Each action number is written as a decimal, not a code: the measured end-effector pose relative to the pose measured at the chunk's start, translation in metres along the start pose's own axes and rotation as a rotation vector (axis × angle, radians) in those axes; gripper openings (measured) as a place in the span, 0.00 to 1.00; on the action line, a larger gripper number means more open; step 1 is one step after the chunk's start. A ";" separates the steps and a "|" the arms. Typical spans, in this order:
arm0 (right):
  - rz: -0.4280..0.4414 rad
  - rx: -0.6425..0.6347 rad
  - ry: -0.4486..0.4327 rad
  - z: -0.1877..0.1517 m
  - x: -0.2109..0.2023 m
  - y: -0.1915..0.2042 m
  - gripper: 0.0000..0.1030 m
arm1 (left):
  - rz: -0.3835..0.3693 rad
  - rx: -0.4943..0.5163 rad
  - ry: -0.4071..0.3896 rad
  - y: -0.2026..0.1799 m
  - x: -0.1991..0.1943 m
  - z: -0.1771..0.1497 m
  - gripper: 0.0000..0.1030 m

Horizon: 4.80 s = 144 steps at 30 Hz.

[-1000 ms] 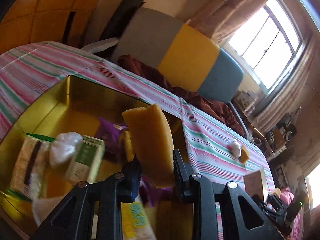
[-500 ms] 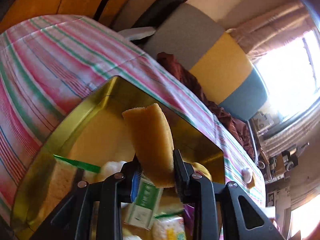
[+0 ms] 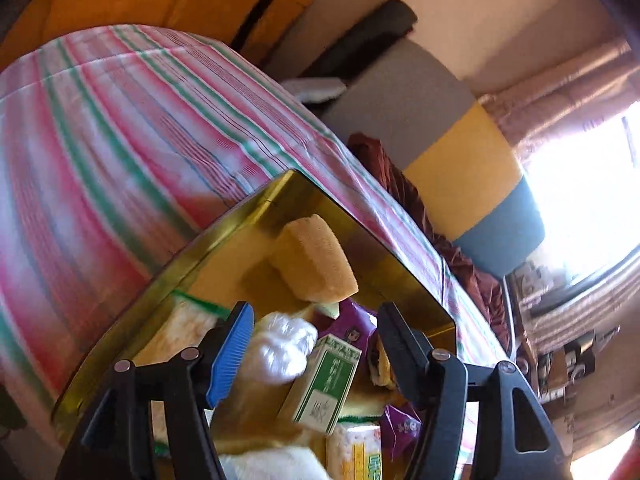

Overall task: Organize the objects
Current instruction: 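Carry the sponge to the tray with the left tool while the right tool carries the box, then lower the white box into the tray and open the right tool, then move both open tools back toward the remaining sponge and white bundle, then grasp the yellow sponge with the right tool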

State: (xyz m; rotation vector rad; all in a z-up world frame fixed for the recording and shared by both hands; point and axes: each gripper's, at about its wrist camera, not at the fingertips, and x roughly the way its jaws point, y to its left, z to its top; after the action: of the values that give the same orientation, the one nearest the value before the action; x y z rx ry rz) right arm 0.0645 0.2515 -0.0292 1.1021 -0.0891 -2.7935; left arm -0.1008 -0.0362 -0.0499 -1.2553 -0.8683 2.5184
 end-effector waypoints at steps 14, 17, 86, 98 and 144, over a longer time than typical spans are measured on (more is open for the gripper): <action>-0.006 0.005 0.172 0.022 0.039 0.045 0.49 | 0.022 0.018 -0.089 -0.003 -0.039 0.002 0.64; -0.059 -0.015 0.249 0.029 0.044 0.051 0.49 | 0.012 0.020 -0.096 -0.007 -0.045 0.004 0.64; -0.394 0.014 0.030 0.046 0.029 -0.007 0.68 | -0.126 0.314 -0.023 -0.087 -0.051 -0.050 0.65; -0.514 0.163 0.075 0.005 -0.001 -0.103 0.70 | -0.237 0.514 0.114 -0.139 -0.042 -0.122 0.65; -0.643 0.373 -0.017 0.007 0.022 -0.380 0.86 | -0.237 0.783 0.455 -0.224 0.042 -0.255 0.65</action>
State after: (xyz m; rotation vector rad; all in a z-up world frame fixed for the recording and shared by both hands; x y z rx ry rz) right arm 0.0036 0.6242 -0.0791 1.3885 -0.3228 -3.4570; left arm 0.0536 0.2684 -0.0672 -1.2457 0.0813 1.9296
